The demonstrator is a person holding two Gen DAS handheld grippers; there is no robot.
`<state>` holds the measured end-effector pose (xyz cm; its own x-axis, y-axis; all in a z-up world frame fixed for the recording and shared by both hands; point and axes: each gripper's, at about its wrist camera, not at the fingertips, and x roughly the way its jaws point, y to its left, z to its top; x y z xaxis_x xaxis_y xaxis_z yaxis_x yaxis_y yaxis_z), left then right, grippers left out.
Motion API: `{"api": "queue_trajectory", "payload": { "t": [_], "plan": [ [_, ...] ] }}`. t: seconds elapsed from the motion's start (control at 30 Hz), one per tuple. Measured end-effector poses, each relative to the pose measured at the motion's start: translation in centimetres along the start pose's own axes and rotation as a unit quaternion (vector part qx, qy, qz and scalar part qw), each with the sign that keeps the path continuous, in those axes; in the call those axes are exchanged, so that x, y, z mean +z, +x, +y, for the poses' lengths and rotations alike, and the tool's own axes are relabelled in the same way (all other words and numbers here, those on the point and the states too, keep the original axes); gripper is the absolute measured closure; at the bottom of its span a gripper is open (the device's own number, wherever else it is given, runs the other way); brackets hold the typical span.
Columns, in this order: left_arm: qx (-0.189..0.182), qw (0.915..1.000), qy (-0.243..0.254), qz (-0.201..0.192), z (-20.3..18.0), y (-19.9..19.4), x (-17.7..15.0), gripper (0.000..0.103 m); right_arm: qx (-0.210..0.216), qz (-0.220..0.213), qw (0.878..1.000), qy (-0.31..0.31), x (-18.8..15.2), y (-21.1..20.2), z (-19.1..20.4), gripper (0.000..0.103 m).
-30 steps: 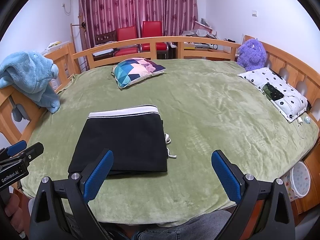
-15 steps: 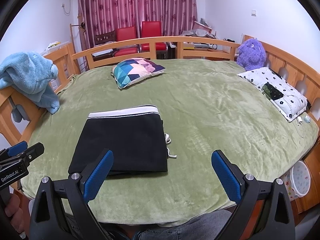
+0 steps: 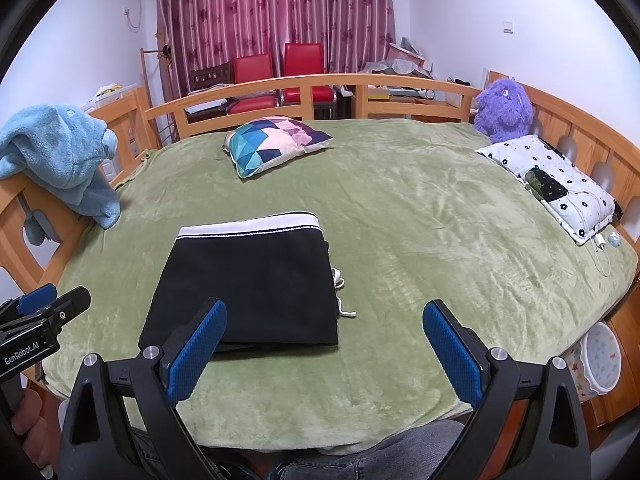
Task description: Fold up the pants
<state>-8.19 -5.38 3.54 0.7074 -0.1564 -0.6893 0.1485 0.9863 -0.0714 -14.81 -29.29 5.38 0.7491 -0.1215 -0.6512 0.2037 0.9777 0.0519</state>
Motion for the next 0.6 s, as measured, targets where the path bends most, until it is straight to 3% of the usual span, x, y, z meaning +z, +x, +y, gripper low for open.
{"api": "queue_trajectory", "payload": {
  "t": [0.6],
  "plan": [
    [0.005, 1.0000, -0.002, 0.000, 0.0, 0.2, -0.3, 0.022, -0.002, -0.004, 1.000, 0.001, 0.5, -0.1, 1.0, 0.006]
  ]
}}
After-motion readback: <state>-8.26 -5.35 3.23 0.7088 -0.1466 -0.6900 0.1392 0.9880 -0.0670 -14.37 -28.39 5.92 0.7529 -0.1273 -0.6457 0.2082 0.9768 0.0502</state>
